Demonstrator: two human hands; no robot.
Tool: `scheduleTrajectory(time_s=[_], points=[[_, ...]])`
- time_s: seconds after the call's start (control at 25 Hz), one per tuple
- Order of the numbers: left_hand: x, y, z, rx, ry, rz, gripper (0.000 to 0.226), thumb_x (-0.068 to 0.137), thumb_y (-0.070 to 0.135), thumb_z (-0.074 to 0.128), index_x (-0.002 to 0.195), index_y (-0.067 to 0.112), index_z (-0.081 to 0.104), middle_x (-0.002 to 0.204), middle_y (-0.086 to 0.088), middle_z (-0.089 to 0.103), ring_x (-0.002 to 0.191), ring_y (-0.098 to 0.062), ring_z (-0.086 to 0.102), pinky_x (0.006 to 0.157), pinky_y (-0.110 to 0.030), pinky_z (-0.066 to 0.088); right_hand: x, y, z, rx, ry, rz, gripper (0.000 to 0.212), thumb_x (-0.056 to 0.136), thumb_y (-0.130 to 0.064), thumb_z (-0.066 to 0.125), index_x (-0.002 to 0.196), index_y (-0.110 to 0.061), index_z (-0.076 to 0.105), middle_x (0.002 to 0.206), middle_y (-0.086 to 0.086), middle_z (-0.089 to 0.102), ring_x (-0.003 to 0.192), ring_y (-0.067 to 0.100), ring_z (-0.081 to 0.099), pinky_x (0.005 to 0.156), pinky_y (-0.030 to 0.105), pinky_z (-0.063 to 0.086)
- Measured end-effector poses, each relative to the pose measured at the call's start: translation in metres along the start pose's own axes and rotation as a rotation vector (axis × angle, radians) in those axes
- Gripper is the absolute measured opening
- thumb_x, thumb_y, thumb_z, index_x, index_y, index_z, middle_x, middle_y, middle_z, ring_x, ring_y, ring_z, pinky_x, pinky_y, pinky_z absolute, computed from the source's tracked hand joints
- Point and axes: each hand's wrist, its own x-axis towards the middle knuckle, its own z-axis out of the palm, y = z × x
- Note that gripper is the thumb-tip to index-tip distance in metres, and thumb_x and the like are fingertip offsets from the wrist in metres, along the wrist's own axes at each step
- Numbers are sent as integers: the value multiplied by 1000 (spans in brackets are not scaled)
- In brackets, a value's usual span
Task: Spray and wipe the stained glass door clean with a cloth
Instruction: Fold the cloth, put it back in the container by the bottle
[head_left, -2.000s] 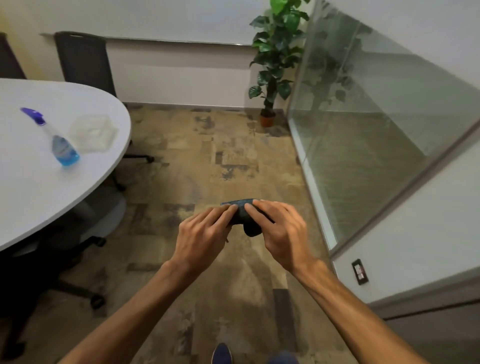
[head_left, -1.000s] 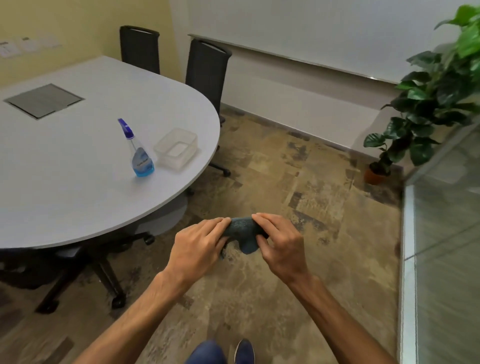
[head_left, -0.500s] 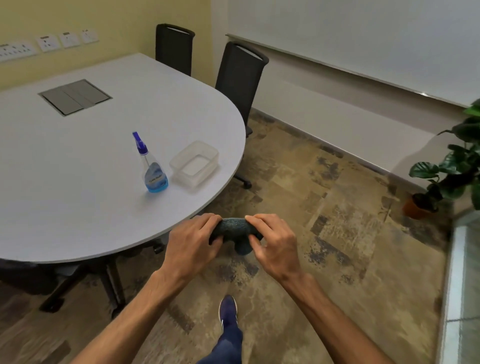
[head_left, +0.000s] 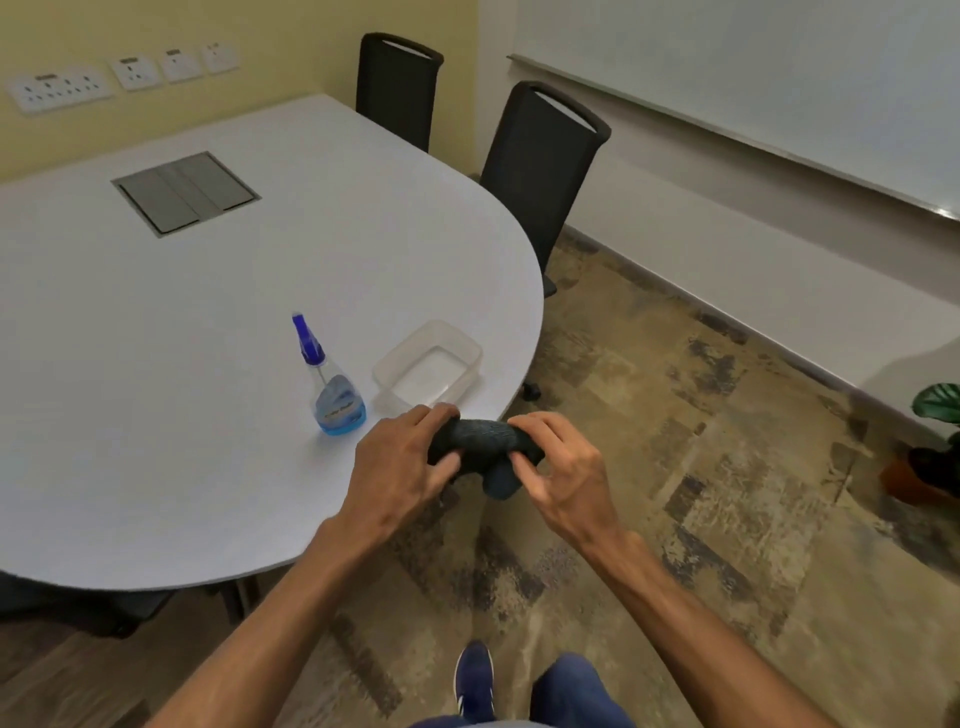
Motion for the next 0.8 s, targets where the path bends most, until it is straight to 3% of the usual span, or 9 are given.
scheduleTrajectory(time_s=[0.2,0.4,0.56,0.68,0.8], points=[[45,-20,-2,-165,97,-152,43,84,35,73,121,25,54,110,0,64,93,-18,62,82,-30,58,52,12,24,196,-17,122,38,85,-11,77,119,-12,60,113,1,62,99,7,58,86,17,50],[98,-32,11,-158,196,-251,41,82,30,78,118,17,63,126,-6,50,96,-13,55,82,-16,51,104,34,45,305,-26,172,35,85,-15,79,114,-17,60,118,-4,51,103,-1,54,78,29,58],[140,-35,23,-123,205,-320,38,88,26,73,123,19,59,134,-7,39,99,-23,63,86,-28,59,140,63,63,342,-196,22,48,78,-13,82,121,-20,63,144,-2,37,124,-4,46,93,6,47],[174,-40,34,-59,178,-373,37,91,24,70,125,16,58,139,-7,38,106,-28,63,91,-40,60,164,86,75,315,-339,-46,61,79,-20,83,135,-22,58,153,0,28,134,5,37,106,2,35],[208,-48,46,17,124,-436,37,91,26,69,126,17,58,143,-7,39,110,-27,62,95,-39,58,182,110,89,325,-464,-60,72,81,-26,83,145,-25,49,159,-1,19,138,2,28,108,-1,26]])
